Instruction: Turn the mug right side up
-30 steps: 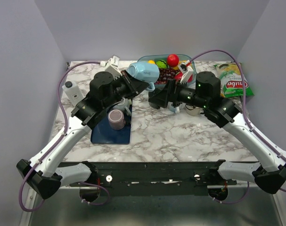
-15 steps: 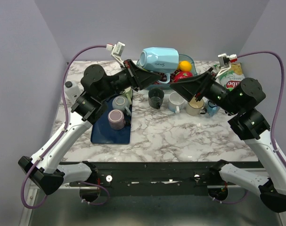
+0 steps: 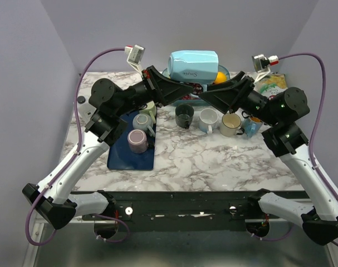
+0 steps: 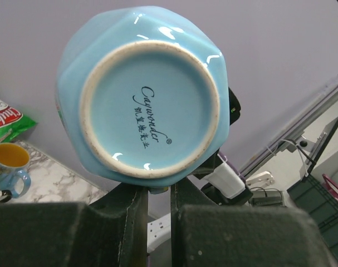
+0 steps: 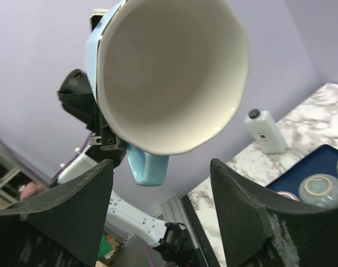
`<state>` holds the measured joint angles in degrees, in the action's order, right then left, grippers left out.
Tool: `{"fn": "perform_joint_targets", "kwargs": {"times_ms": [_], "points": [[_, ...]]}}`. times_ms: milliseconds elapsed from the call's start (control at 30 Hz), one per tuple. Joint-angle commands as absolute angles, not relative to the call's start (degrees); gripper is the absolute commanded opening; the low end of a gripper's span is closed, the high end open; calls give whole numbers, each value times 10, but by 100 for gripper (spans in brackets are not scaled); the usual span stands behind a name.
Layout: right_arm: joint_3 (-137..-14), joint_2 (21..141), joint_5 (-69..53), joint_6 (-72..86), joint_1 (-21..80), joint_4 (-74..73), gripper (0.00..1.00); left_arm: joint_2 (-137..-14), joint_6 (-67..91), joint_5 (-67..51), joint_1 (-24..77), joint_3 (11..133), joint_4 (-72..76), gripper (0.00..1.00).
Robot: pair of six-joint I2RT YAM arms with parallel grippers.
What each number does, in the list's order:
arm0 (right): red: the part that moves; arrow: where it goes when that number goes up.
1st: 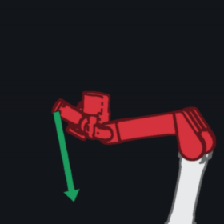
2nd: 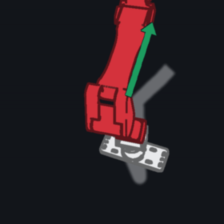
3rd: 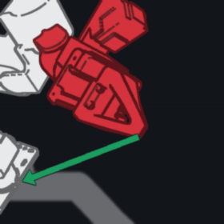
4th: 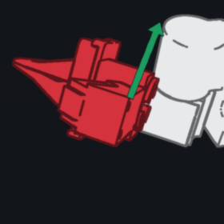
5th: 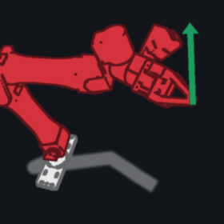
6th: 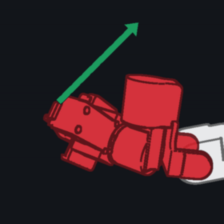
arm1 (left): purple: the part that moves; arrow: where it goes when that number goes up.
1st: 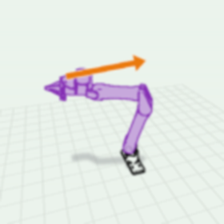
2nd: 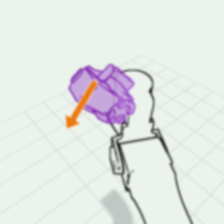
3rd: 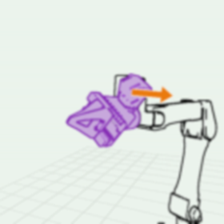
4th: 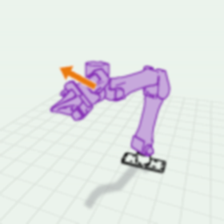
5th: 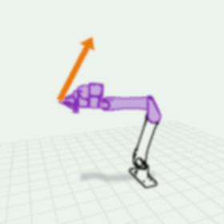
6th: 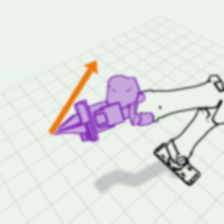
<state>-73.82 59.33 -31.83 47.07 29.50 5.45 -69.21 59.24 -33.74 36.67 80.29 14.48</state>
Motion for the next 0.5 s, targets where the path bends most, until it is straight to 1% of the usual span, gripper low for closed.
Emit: {"fn": "perform_joint_targets", "kwargs": {"times_ms": [0, 233, 333, 367, 400, 467], "points": [[-717, 605, -366, 532, 292, 166, 70, -692, 616, -352, 373, 809, 244, 0], [-692, 620, -360, 587, 292, 250, 62, -699, 616, -349, 381, 802, 253, 0], [-685, 616, -341, 592, 292, 258, 55, -699, 615, -348, 383, 797, 254, 0], [-683, 615, -337, 591, 292, 259, 52, -699, 616, -347, 383, 796, 253, 0], [-677, 609, -331, 591, 293, 259, 46, -698, 614, -347, 383, 795, 253, 0], [-672, 605, -316, 589, 292, 259, 36, -695, 613, -346, 384, 793, 252, 0]]}}
